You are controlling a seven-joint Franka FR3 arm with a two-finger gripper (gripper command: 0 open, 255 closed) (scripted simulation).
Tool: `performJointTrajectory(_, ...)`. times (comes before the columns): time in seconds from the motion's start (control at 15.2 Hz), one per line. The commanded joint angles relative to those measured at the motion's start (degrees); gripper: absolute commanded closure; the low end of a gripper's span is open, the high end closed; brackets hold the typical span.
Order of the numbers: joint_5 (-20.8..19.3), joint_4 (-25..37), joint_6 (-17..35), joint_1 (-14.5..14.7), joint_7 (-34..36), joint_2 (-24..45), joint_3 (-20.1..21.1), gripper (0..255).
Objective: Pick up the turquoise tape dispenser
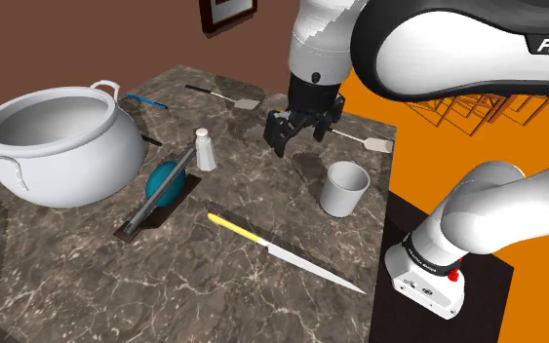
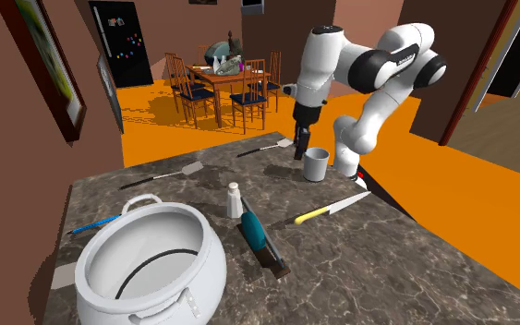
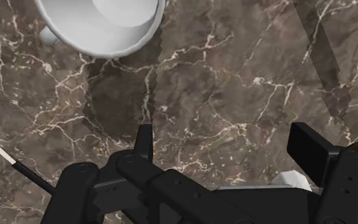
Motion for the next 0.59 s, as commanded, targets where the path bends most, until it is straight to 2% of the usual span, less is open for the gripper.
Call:
performJointTrajectory(0.0,0.16,1.91,1.92,-1.25,4.84,3.01,3.58,0)
performJointTrajectory(0.26,-1.54,7.31,4.86,-4.67,14.74,10.15,11.31,0)
performJointTrajectory(0.53,-6.86,14.14,7.08,-9.41,26.20,19.49,20.50,0)
